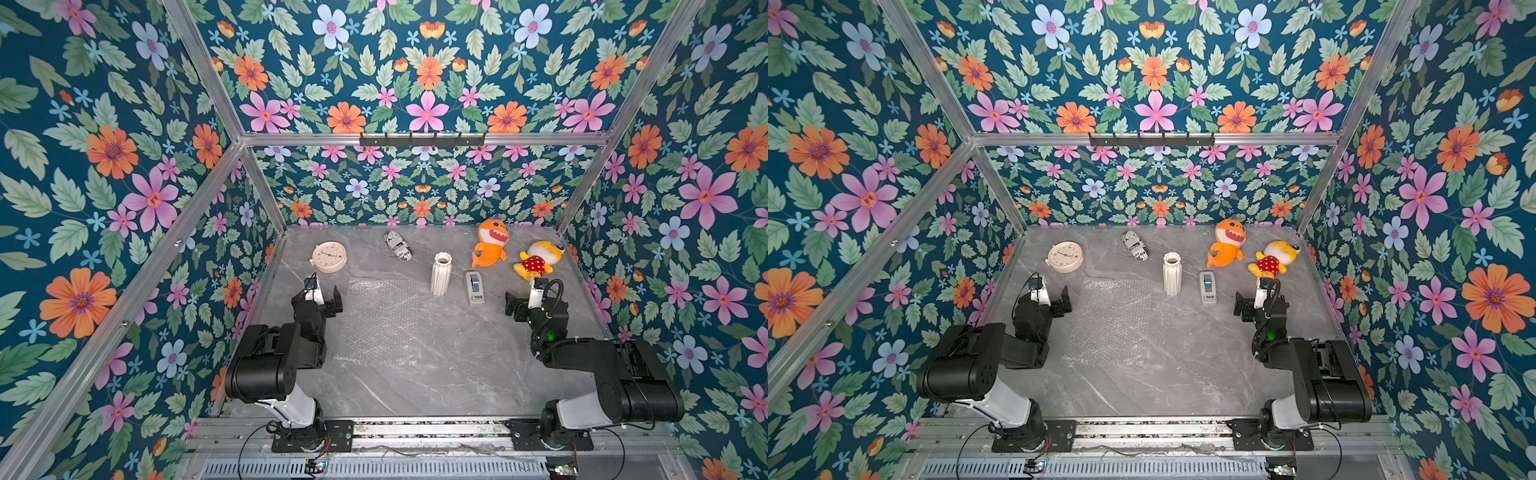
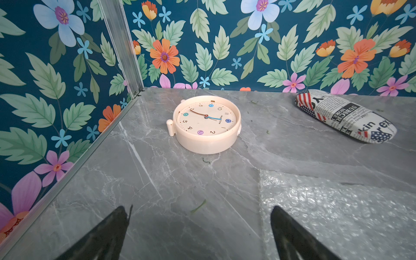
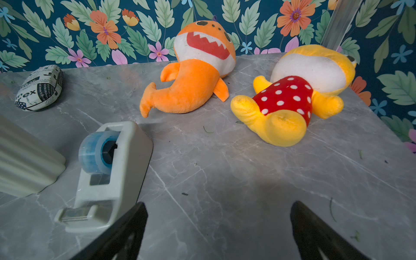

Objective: Wrap vases in bubble wrap
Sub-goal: Pick up the vase from the center of the board.

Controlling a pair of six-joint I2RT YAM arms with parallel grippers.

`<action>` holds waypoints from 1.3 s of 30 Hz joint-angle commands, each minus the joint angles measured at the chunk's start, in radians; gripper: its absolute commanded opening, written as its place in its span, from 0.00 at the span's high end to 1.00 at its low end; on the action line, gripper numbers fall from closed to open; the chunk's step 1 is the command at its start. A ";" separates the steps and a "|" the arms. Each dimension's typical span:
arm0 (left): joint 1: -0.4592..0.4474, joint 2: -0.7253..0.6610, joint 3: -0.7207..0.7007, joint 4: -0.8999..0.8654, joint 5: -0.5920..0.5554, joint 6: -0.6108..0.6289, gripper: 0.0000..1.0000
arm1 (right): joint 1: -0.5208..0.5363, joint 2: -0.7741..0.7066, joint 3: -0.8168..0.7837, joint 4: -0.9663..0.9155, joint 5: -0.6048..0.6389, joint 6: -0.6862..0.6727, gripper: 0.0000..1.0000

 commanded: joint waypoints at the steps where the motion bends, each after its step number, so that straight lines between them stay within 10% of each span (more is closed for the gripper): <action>1: 0.000 -0.006 -0.009 0.033 0.008 0.010 0.00 | 0.006 -0.008 -0.003 0.034 0.082 0.020 0.01; 5: -0.101 -0.246 0.036 -0.263 -0.096 0.068 0.00 | 0.114 -0.321 0.066 -0.368 0.355 -0.013 0.01; 9: -0.214 -0.480 0.128 -0.557 -0.115 -0.052 0.00 | 0.120 -0.483 0.264 -0.664 0.255 0.030 0.01; 14: -0.220 -0.565 0.303 -1.033 -0.267 -0.356 0.00 | 0.087 -0.486 0.470 -1.042 0.373 0.645 0.01; 20: -0.220 -0.654 0.300 -1.173 -0.299 -0.428 0.00 | -0.001 -0.308 0.500 -0.965 -0.131 0.677 0.01; 25: -0.213 -0.775 0.210 -1.244 -0.471 -0.638 0.00 | 0.210 -0.226 0.516 -0.869 -0.071 0.485 0.01; 30: -0.208 -0.841 0.141 -1.213 -0.362 -0.639 0.00 | 0.370 -0.105 0.477 -0.650 -0.227 0.275 0.01; 39: -0.210 -0.737 -0.029 -1.001 -0.105 -0.817 0.04 | 0.493 0.135 0.560 -0.519 -0.113 0.129 0.06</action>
